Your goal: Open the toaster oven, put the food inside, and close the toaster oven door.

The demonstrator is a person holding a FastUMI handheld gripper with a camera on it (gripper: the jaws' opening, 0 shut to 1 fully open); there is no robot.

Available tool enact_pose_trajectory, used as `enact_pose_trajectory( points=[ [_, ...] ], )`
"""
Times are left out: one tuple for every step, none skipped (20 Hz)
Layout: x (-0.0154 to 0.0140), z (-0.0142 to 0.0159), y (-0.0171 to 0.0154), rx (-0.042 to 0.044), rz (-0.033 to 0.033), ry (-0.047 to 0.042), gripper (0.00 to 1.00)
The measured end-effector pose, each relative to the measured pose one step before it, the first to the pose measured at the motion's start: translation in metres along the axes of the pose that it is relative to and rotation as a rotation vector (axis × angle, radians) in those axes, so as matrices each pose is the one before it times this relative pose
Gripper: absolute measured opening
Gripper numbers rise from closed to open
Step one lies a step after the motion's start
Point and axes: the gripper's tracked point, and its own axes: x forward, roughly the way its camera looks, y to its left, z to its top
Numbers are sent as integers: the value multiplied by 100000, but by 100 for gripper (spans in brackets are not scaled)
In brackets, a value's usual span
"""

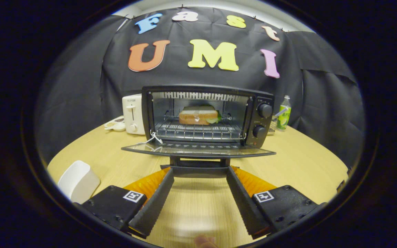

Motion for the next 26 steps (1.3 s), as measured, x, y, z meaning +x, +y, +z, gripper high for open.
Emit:
enact_pose_trajectory(
  points=[
    [34, 798, -59, -801, -122, -1920, 100],
    [212, 616, -41, -587, -128, -1952, 100],
    [5, 797, -19, -299, -392, -1793, 100],
    [125, 664, -51, -370, -355, -1730, 100],
    [54, 867, -59, -326, -396, -1735, 100],
    [196, 935, -143, -146, -509, -1844, 100],
    [194, 741, 61, -168, -314, -1352, 100],
    [330, 583, 78, 170, -154, -1014, 100],
    [246, 393, 108, 551, 67, -401, 100],
    [251, 126, 226, 860, 662, 278, 100],
    [283, -150, 400, 809, 1077, 1053, 100],
    [272, -146, 157, 722, 222, 1004, 100],
    [147, -118, 52, 226, 165, 1075, 100],
    [-89, -272, 166, 244, 357, 1093, 100],
    [-64, -144, 242, 374, 416, 674, 100],
    [-73, -118, 47, 348, 331, 555, 100],
    [-139, 85, -41, 282, 15, -135, 100],
    [-32, 277, -99, -53, -290, -354, 100],
    [-93, 216, -46, -206, -237, -107, 100],
    [-265, 81, -35, -84, -256, -68, 100],
    [-303, 275, -37, 115, -23, -251, 100],
    [-419, 248, -275, 405, -16, -491, 100],
    [-363, 293, -129, 237, 72, -247, 100],
    [-350, 109, -146, 595, -86, 337, 100],
    [-481, 308, -110, 1534, 244, 62, 100],
    [-436, 309, -57, 1372, 786, 64, 100]
  ],
)
